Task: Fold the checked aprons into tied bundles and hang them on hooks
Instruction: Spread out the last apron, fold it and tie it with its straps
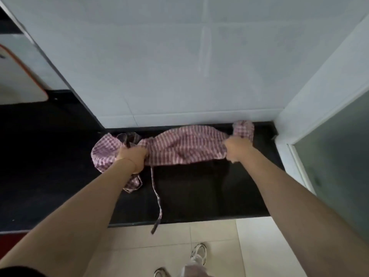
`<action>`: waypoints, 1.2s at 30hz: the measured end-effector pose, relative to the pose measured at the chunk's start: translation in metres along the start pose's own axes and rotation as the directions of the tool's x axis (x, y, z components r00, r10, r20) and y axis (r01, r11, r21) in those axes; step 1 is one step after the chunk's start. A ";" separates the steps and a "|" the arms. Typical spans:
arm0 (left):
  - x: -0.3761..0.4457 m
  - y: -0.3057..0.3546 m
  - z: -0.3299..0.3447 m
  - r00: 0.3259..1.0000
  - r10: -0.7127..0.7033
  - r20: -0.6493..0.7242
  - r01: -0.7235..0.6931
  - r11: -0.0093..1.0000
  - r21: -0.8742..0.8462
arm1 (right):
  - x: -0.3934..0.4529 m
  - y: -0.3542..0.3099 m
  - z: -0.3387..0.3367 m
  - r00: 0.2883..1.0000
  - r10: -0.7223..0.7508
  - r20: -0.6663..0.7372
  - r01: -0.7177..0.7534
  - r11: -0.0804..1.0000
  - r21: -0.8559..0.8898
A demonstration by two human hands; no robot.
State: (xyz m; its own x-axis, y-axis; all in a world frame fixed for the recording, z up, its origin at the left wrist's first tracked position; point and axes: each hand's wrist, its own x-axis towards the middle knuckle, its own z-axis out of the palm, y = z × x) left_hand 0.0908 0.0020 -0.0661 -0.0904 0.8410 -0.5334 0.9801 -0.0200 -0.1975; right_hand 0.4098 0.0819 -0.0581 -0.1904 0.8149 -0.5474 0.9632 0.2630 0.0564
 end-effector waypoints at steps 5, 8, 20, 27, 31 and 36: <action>-0.008 0.007 0.012 0.910 0.108 0.401 -0.002 0.967 -0.257 | -0.008 -0.016 0.016 0.885 0.053 0.462 -0.082 0.996 0.043; 0.000 0.022 0.022 1.000 0.015 0.002 -0.013 0.903 -0.429 | -0.006 -0.027 0.037 0.999 0.039 0.025 -0.043 0.986 0.160; 0.019 0.052 0.084 1.000 -0.003 -0.013 -0.001 0.952 -0.306 | -0.009 -0.006 0.072 0.944 0.187 -0.270 -0.246 0.948 -0.203; 0.031 0.044 0.056 0.998 -0.047 -0.038 0.031 0.935 -0.354 | -0.013 0.038 0.070 0.871 0.461 -0.171 -0.488 0.853 -0.186; 0.017 0.053 0.042 0.949 -0.140 -0.281 0.023 0.924 -0.382 | -0.008 0.015 0.070 0.898 0.152 -0.414 -0.157 0.987 0.022; -0.006 0.049 0.024 0.887 -0.166 -0.430 -0.113 0.827 -0.551 | -0.002 -0.018 0.064 0.985 -0.080 -0.151 0.105 0.981 0.162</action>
State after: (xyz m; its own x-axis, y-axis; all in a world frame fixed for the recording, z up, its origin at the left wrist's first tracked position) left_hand 0.1354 -0.0166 -0.0924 -0.1668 0.9822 -0.0865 0.9178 0.1867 0.3503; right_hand 0.4047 0.0429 -0.1113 -0.2938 0.8598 -0.4177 0.9558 0.2596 -0.1378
